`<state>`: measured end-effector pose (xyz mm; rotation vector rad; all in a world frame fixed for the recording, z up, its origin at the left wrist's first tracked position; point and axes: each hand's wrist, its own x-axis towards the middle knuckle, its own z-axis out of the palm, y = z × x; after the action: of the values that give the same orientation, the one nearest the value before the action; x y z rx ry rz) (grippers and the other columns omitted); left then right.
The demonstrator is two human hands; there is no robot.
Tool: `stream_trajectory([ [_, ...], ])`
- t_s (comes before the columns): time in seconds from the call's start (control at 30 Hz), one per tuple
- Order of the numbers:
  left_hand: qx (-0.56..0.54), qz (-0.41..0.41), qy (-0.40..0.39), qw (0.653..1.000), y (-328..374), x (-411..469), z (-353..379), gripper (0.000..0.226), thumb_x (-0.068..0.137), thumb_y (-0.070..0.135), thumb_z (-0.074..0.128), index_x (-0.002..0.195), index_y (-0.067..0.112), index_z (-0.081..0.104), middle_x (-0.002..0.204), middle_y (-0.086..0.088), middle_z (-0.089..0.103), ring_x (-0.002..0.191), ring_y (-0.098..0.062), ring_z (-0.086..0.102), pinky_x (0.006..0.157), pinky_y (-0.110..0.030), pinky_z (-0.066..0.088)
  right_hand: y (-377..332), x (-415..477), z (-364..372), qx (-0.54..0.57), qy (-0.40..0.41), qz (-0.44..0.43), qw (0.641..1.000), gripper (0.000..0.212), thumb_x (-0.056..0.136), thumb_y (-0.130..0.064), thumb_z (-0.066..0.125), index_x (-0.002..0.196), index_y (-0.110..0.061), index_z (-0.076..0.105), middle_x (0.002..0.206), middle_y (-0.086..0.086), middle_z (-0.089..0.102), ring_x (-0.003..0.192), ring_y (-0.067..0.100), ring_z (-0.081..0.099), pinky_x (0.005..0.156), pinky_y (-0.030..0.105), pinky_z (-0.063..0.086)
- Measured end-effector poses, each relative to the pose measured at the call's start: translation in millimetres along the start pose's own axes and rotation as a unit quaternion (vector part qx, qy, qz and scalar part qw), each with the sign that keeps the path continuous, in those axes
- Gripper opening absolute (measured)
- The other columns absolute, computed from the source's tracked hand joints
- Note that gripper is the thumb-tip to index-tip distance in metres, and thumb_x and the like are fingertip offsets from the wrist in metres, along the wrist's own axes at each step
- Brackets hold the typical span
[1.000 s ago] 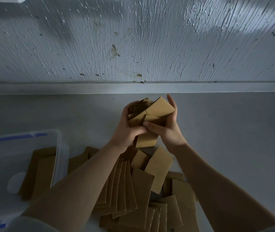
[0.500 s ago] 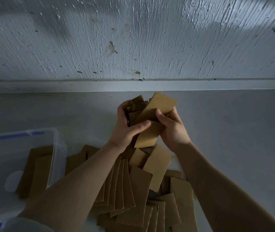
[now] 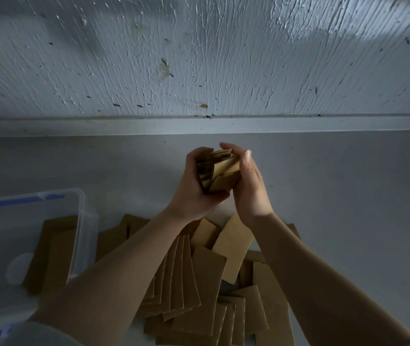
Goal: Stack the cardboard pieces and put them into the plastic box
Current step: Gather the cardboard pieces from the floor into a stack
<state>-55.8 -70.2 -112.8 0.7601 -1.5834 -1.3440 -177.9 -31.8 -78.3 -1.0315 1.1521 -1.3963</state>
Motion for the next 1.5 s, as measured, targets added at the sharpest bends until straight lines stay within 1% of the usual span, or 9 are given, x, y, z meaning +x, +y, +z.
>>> stream_trajectory([
  [0.2,0.018,-0.043,0.005,0.999,-13.7,-4.7,-4.1,0.094,0.06,0.004,0.08,0.13,0.024,0.021,0.13,-0.008,0.046,0.117,-0.025,0.056,0.089,-0.04,0.053,9.6,3.0,-0.3,0.024,0.061,0.052,0.996,0.041,0.082,-0.037,0.052,0.118,-0.018,0.058,0.108,0.003,0.062,0.099,0.013,0.061,0.078,0.022,0.054],
  [0.33,-0.007,-0.084,-0.009,0.996,-13.8,-6.6,-1.0,0.088,0.061,0.007,0.079,0.129,0.017,0.023,0.124,-0.006,0.051,0.113,-0.019,0.059,0.088,-0.044,0.054,16.6,3.6,10.1,-0.032,0.056,0.087,0.994,0.042,0.08,-0.054,0.046,0.109,-0.027,0.057,0.125,0.014,0.052,0.117,0.026,0.053,0.103,0.045,0.045],
  [0.53,-0.003,-0.122,0.053,0.991,3.6,-9.2,1.0,0.076,0.054,0.018,0.083,0.119,0.017,0.044,0.111,-0.006,0.064,0.103,-0.023,0.065,0.084,-0.048,0.056,8.1,1.5,9.1,-0.039,-0.014,0.171,0.984,0.096,0.071,-0.085,0.038,0.143,-0.021,0.039,0.146,0.007,0.045,0.137,0.021,0.04,0.117,0.046,0.025],
  [0.77,0.077,-0.177,0.063,0.979,53.2,-18.7,-3.3,0.066,0.065,0.019,0.084,0.118,0.029,0.046,0.104,0.006,0.063,0.097,-0.018,0.061,0.079,-0.042,0.055,-23.7,-24.4,-2.6,-0.091,-0.012,0.146,0.985,0.063,0.096,-0.058,0.02,0.135,-0.019,0.05,0.135,0.003,0.055,0.126,0.018,0.049,0.11,0.038,0.035],
  [0.87,0.089,-0.221,0.075,0.968,69.2,-30.7,-9.9,0.066,0.067,0.021,0.083,0.123,0.025,0.048,0.103,0.01,0.06,0.094,-0.008,0.056,0.069,-0.025,0.045,-30.3,-45.3,-15.0,-0.265,0.051,0.183,0.945,0.054,0.092,-0.053,0.046,0.133,-0.018,0.05,0.134,0.004,0.054,0.124,0.023,0.05,0.102,0.037,0.041],
  [1.0,0.113,-0.281,0.062,0.951,74.1,-52.7,-16.0,0.069,0.064,0.024,0.084,0.124,0.023,0.05,0.109,0.006,0.059,0.101,-0.013,0.052,0.072,-0.024,0.036,-22.6,-76.8,-30.9,-0.56,0.07,0.284,0.776,0.089,0.071,-0.069,0.062,0.141,-0.02,0.036,0.144,0.013,0.034,0.132,0.037,0.031,0.103,0.052,0.041],
  [1.07,0.121,-0.312,0.067,0.94,72.0,-62.8,-14.9,0.068,0.065,0.024,0.083,0.124,0.023,0.05,0.112,0.004,0.057,0.103,-0.016,0.049,0.079,-0.029,0.035,-13.7,-87.0,-33.4,-0.593,0.081,0.314,0.737,0.102,0.061,-0.08,0.06,0.141,-0.022,0.035,0.143,0.013,0.029,0.131,0.041,0.028,0.103,0.056,0.04],
  [1.3,0.063,-0.381,0.109,0.916,72.5,-82.4,-7.1,0.054,0.072,0.022,0.079,0.117,0.021,0.048,0.096,0.007,0.05,0.099,-0.015,0.041,0.083,-0.032,0.029,11.9,-89.1,-23.6,-0.628,0.115,0.339,0.691,0.127,0.039,-0.09,0.06,0.144,-0.025,0.029,0.142,0.014,0.027,0.129,0.041,0.028,0.104,0.058,0.034],
  [1.5,0.057,-0.392,0.124,0.91,78.2,-87.9,1.3,0.059,0.074,0.022,0.078,0.123,0.018,0.046,0.083,0.014,0.044,0.087,-0.011,0.04,0.078,-0.03,0.029,5.8,-80.4,-18.0,-0.561,0.151,0.318,0.749,0.109,0.056,-0.056,0.083,0.138,-0.012,0.025,0.136,0.017,0.033,0.127,0.038,0.037,0.102,0.048,0.039],
])
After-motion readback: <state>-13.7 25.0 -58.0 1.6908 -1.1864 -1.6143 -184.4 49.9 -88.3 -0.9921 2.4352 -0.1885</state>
